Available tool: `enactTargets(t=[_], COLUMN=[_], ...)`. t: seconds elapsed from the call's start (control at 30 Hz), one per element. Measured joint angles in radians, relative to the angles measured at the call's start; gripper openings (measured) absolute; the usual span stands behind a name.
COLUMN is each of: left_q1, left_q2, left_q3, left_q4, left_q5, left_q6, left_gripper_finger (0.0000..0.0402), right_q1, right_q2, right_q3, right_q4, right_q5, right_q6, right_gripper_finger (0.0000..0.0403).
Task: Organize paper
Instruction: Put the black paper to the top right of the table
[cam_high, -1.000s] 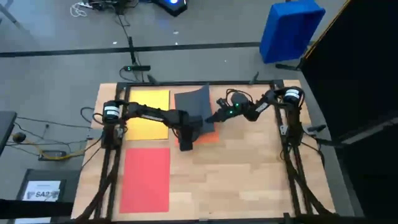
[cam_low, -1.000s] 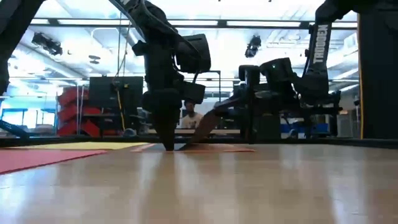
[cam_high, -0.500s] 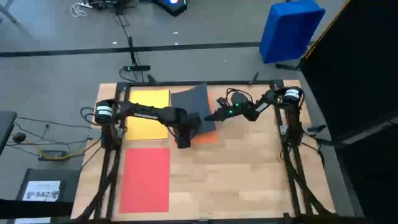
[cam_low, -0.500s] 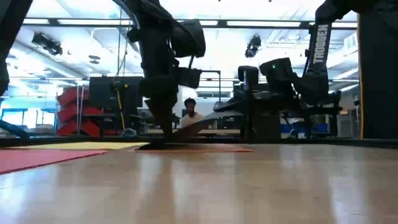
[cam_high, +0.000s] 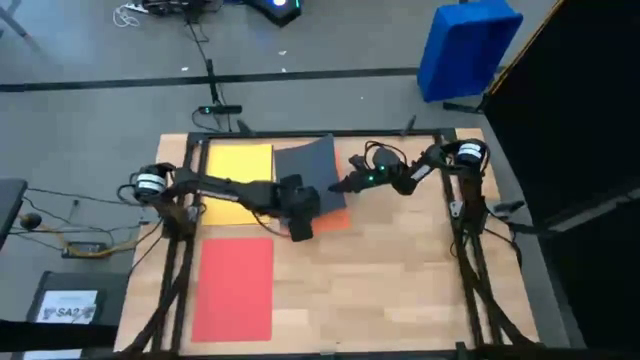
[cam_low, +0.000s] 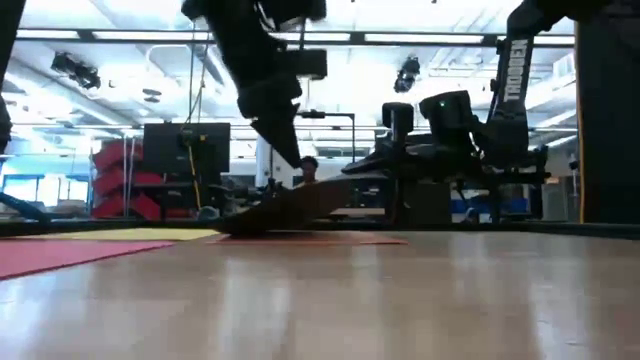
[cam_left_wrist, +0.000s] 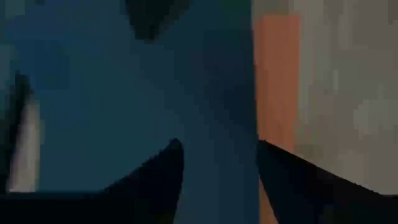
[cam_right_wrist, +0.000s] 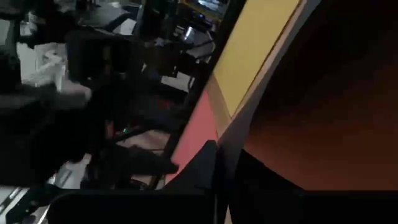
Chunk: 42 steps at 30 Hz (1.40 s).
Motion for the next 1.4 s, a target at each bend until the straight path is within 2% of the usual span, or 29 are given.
enactTargets(t=[0.1, 0.2, 0.53, 1.0, 1.3, 1.4], left_q1=[-0.068, -0.119, -0.147, -0.148, -0.119, -0.118], left_q2=[0.004, 0.032, 0.193, 0.223, 0.285, 0.301], left_q3=[0.0, 0.002, 0.002, 0.002, 0.003, 0.003], left_q4=[0.017, 0.031, 0.025, 0.069, 0.067, 0.059], left_q5=[-0.143, -0.239, -0.409, -0.426, -0.457, -0.51], left_q6=[-0.037, -0.072, -0.166, -0.165, -0.164, -0.166], left_gripper_finger=[0.0183, 0.0183, 0.0183, 0.0183, 0.0183, 0.0183], right_q1=[0.0, 0.0, 0.0, 0.001, 0.002, 0.002], right_q2=[0.0, 0.0, 0.0, 0.0, 0.0, 0.0], right_q3=[0.0, 0.0, 0.0, 0.0, 0.0, 0.0], right_q4=[0.0, 0.002, 0.043, 0.044, 0.046, 0.046], right_q5=[0.0, 0.001, 0.007, 0.007, 0.001, -0.003], right_q6=[0.003, 0.004, 0.034, 0.037, 0.058, 0.061], right_gripper_finger=[0.0, 0.0, 0.0, 0.0, 0.0, 0.0])
